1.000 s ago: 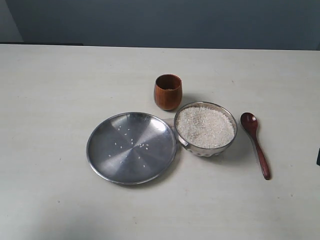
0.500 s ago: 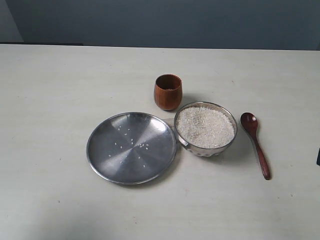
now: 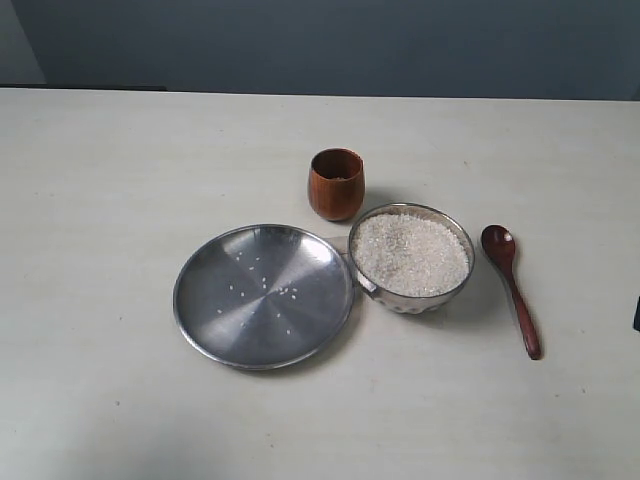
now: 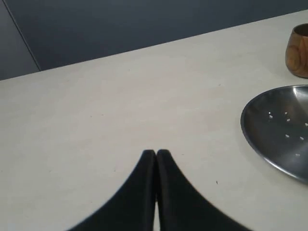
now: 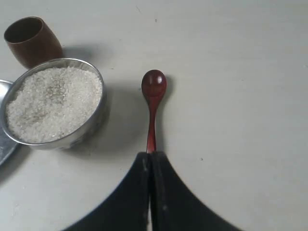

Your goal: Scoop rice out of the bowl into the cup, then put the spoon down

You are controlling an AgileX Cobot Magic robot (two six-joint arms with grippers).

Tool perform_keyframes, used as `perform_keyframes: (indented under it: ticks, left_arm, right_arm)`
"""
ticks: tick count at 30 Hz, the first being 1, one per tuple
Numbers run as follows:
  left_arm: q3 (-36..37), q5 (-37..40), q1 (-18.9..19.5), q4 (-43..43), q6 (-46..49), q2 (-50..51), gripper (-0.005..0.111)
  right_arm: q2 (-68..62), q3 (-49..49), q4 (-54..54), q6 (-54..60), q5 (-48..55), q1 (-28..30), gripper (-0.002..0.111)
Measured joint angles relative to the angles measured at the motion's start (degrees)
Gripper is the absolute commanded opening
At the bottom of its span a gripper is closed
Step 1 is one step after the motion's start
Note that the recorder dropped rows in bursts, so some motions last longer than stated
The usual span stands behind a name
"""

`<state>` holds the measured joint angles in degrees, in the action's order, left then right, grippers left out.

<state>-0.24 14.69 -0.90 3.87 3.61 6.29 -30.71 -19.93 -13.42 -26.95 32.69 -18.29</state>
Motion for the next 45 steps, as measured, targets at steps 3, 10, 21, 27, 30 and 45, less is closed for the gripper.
perform_keyframes:
  ticks: [3, 10, 21, 27, 30, 45]
  left_arm:
    - [0.0, 1.02, 0.0, 0.1, 0.0, -2.57, 0.0]
    - [0.0, 5.18, 0.0, 0.59, 0.1, -5.9, 0.0]
    - [0.0, 6.4, 0.0, 0.64, 0.1, -5.99, 0.0]
    - [0.0, 6.4, 0.0, 0.88, 0.1, -5.99, 0.0]
    - [0.0, 6.4, 0.0, 0.88, 0.1, -5.99, 0.0]
    - [0.0, 6.4, 0.0, 0.94, 0.1, -5.99, 0.0]
  right_arm:
    - [0.0, 0.0, 0.0, 0.0, 0.0, 0.0, 0.0]
    - [0.0, 0.0, 0.0, 0.0, 0.0, 0.0, 0.0]
    - [0.0, 0.0, 0.12, 0.0, 0.0, 0.0, 0.0]
    - [0.0, 0.0, 0.12, 0.0, 0.0, 0.0, 0.0]
    - [0.0, 0.0, 0.12, 0.0, 0.0, 0.0, 0.0]
    - [0.0, 0.0, 0.12, 0.0, 0.0, 0.0, 0.0]
